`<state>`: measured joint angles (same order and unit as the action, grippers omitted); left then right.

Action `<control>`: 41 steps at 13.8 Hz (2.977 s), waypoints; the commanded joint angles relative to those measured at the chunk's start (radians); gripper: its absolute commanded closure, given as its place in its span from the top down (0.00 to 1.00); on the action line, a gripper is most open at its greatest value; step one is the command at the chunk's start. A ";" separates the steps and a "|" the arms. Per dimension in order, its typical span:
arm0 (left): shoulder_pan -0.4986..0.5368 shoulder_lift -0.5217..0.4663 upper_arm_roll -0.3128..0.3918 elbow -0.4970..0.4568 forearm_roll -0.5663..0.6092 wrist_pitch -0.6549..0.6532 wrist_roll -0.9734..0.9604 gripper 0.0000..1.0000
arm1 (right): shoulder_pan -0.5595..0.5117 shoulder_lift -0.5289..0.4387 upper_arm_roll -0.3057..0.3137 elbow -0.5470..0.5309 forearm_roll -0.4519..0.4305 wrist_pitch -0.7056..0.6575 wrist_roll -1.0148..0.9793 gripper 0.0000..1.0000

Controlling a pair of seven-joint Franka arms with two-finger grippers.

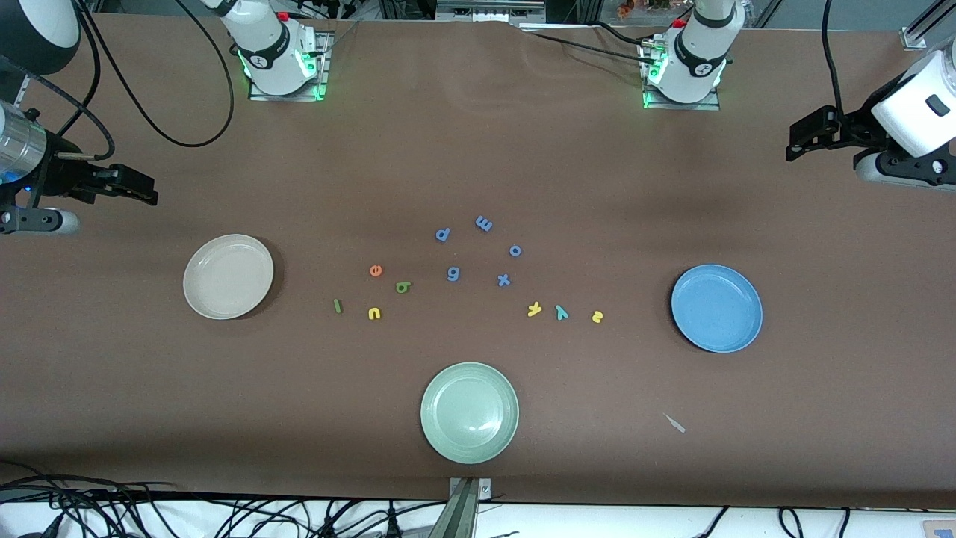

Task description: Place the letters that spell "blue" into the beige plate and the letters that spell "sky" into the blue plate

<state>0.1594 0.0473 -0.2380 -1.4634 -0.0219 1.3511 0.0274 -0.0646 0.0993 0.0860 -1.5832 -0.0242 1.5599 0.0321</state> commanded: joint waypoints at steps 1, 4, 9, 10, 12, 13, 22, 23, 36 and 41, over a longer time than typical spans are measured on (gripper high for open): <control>0.006 0.011 -0.003 0.029 -0.010 -0.023 0.008 1.00 | 0.006 -0.007 -0.008 -0.001 -0.005 -0.003 -0.011 1.00; 0.006 0.011 -0.003 0.029 -0.010 -0.023 0.008 1.00 | 0.006 -0.007 -0.008 -0.001 -0.005 -0.003 -0.011 1.00; 0.006 0.011 -0.003 0.029 -0.010 -0.023 0.006 1.00 | 0.008 -0.007 -0.008 -0.003 -0.005 -0.003 -0.012 1.00; 0.006 0.011 -0.003 0.029 -0.010 -0.023 0.006 1.00 | 0.006 -0.007 -0.008 -0.001 -0.003 -0.003 -0.011 1.00; 0.006 0.011 -0.003 0.029 -0.010 -0.023 0.008 1.00 | 0.008 -0.007 -0.008 -0.003 -0.005 -0.003 -0.011 1.00; 0.006 0.011 -0.003 0.029 -0.010 -0.023 0.006 1.00 | 0.008 -0.007 -0.008 -0.003 -0.005 -0.003 -0.011 1.00; 0.006 0.011 -0.003 0.029 -0.010 -0.023 0.006 1.00 | 0.008 -0.007 -0.005 -0.001 -0.006 -0.001 -0.008 1.00; 0.006 0.011 -0.003 0.029 -0.010 -0.023 0.006 1.00 | 0.008 -0.007 -0.005 -0.003 -0.006 0.000 -0.008 1.00; 0.006 0.011 -0.003 0.029 -0.012 -0.023 0.000 1.00 | 0.023 -0.007 -0.005 -0.001 -0.013 0.011 0.003 1.00; 0.005 0.022 -0.003 0.031 -0.010 -0.021 0.008 1.00 | 0.032 -0.006 -0.005 -0.003 -0.014 0.039 0.003 1.00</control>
<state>0.1594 0.0526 -0.2380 -1.4634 -0.0219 1.3508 0.0274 -0.0420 0.0993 0.0863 -1.5832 -0.0243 1.5921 0.0329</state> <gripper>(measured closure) 0.000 0.000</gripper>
